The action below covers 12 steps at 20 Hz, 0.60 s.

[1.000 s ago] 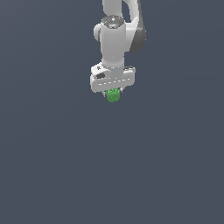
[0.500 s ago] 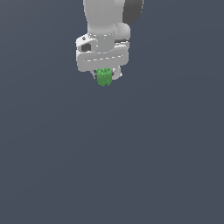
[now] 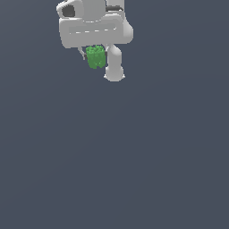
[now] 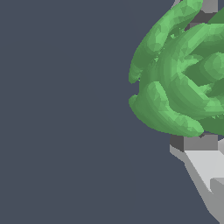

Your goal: Pick up the object and move it to a goal position.

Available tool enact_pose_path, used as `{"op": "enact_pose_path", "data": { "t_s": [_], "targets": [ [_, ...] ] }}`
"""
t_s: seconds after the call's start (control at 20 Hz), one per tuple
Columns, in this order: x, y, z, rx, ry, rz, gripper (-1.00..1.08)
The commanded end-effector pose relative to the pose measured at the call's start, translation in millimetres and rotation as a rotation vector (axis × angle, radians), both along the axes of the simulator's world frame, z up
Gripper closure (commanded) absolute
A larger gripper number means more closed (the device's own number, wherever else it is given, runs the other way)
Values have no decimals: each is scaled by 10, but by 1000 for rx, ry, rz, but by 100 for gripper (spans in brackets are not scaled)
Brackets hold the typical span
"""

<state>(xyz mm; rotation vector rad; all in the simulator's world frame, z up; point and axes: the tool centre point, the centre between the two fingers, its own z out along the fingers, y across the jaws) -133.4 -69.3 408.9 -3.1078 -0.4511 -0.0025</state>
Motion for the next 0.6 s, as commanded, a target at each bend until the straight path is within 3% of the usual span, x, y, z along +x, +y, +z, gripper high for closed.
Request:
{"op": "enact_pose_path", "data": {
  "t_s": [0.0, 0.55],
  "targets": [
    [-6, -63, 155, 0, 1, 0, 108],
    [3, -177, 434, -1, 1, 0, 108]
  ]
}}
